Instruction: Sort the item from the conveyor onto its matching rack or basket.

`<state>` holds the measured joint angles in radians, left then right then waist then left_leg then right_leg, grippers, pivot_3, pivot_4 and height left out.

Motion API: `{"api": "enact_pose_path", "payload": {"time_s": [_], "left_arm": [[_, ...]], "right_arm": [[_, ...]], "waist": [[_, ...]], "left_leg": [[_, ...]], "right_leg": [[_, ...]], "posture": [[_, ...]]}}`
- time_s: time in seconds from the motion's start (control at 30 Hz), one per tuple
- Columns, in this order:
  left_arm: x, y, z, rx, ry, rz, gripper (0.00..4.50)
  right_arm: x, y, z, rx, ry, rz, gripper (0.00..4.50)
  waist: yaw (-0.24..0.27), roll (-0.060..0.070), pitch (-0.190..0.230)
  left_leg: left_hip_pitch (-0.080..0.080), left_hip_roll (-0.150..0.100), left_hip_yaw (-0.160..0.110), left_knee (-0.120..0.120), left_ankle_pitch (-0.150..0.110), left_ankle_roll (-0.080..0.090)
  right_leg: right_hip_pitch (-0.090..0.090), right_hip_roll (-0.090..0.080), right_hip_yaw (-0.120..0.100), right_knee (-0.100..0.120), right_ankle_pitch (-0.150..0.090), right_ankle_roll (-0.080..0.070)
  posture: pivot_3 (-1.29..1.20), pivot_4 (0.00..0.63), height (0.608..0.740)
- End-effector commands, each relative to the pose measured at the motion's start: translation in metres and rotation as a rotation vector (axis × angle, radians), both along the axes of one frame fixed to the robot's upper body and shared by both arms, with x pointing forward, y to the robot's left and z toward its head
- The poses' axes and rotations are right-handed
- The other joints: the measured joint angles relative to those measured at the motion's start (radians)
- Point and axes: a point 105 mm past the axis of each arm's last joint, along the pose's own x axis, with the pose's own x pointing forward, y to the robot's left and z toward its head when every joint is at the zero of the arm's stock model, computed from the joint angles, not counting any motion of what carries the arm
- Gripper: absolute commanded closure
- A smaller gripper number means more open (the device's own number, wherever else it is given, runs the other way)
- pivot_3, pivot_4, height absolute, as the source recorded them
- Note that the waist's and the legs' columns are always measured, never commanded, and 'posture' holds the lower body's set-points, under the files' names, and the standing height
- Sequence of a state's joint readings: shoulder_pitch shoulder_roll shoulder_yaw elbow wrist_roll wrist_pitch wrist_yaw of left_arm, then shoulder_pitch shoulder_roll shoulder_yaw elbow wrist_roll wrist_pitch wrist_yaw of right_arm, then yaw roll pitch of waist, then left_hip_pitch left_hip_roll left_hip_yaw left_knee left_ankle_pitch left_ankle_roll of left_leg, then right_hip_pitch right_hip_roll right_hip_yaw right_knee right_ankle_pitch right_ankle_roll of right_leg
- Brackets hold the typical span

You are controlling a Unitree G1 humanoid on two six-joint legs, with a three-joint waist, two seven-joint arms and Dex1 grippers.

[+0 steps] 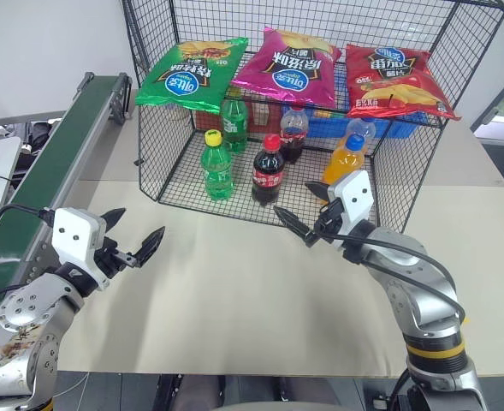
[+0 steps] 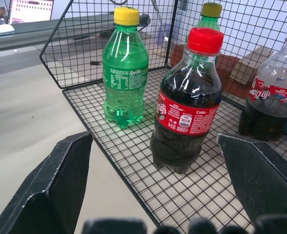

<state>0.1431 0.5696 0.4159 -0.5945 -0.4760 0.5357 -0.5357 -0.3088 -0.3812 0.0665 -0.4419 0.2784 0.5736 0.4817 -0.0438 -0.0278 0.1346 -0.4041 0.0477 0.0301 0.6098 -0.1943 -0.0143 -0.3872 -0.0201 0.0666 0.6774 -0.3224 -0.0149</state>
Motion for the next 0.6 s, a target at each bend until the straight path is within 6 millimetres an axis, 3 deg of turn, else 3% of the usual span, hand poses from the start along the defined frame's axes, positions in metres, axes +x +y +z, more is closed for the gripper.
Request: {"api": "enact_pose_path", "payload": {"time_s": [0.03, 0.6], "left_arm": [[-0.004, -0.005, 0.019, 0.007, -0.089, -0.037, 0.04], [-0.001, -0.018, 0.034, 0.022, -0.132, -0.112, 0.04]], "right_arm": [[-0.005, 0.001, 0.017, 0.006, -0.065, 0.024, 0.0], [-0.008, 0.004, 0.022, 0.008, -0.088, 0.055, 0.0]], "waist": [[0.0, 0.0, 0.0], [0.0, 0.0, 0.0]], "left_leg": [[0.0, 0.0, 0.0, 0.0, 0.0, 0.0], [0.0, 0.0, 0.0, 0.0, 0.0, 0.0]], "right_leg": [[0.0, 0.0, 0.0, 0.0, 0.0, 0.0], [0.0, 0.0, 0.0, 0.0, 0.0, 0.0]], "posture": [[0.0, 0.15, 0.74], [0.0, 0.15, 0.74]]}}
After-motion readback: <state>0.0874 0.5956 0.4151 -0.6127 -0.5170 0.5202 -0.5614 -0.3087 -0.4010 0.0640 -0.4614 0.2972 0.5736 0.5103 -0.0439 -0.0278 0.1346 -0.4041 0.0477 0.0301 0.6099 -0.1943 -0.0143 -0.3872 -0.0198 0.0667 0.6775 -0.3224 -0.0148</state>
